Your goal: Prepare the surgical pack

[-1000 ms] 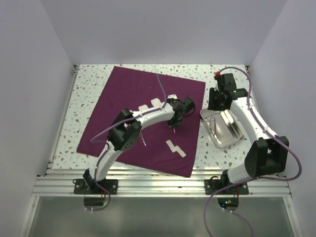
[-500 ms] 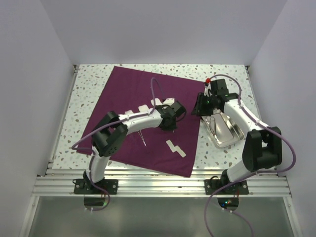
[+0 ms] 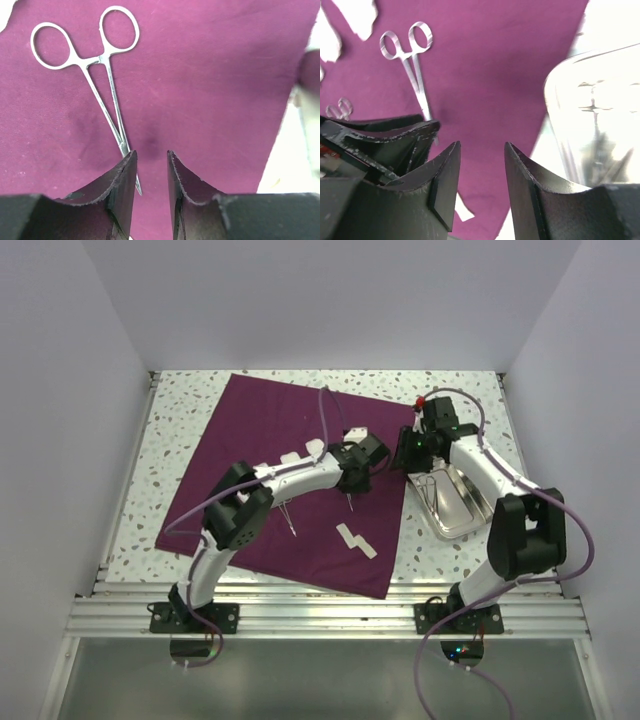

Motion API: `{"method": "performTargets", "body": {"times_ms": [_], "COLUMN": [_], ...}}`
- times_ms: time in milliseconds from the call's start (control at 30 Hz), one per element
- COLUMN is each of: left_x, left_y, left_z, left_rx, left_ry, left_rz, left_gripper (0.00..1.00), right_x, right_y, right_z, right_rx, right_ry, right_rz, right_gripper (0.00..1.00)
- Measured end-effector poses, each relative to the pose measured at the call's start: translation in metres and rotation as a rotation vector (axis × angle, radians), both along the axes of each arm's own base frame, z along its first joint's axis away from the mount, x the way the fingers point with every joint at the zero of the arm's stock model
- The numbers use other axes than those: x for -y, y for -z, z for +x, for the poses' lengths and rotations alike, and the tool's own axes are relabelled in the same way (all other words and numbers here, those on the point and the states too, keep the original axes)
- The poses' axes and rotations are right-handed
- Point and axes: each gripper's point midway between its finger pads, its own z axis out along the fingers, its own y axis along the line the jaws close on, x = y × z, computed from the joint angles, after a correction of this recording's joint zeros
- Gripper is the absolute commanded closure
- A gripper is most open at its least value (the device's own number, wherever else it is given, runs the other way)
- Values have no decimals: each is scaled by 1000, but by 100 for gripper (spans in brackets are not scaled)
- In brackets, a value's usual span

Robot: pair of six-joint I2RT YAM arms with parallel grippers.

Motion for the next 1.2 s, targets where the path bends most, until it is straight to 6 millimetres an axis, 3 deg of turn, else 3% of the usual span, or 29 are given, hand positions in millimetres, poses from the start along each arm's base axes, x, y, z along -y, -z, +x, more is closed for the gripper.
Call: {"method": "performTargets", "body": {"times_ms": [167,267,567,767,867,967,1000,1200], "left_x": [-6,-7,-26,-27,-27,-29,-29,-32], "left_y": [20,18,28,28,28,29,30,29], "left_z": [0,2,-5,-6,-5,-5,-6,-7], "left_rx": [-35,-25,-33,-39,-40,-41,-40,-29], "left_ry": [-14,-24,-79,-92,-95,-95,-95,-80], "left_rz": [71,77,149,156,161,169,169,129], "left_gripper": [65,62,60,60,64,76,84,100], "right_x": [25,32,32,33,32,32,31,22], "right_y": [-9,-15,-16,-19,-22,-24,-24,-19], "right_z": [5,5,5,4,3,3,3,-1], "right_rx": [23,37,42,47,54,59,59,47], "right_ry": [52,63,56,56,55,53,52,27], "right_rz": [-36,-40,-42,-41,-39,-34,-31,14], "right_gripper": [54,54,54,54,54,54,54,54]}}
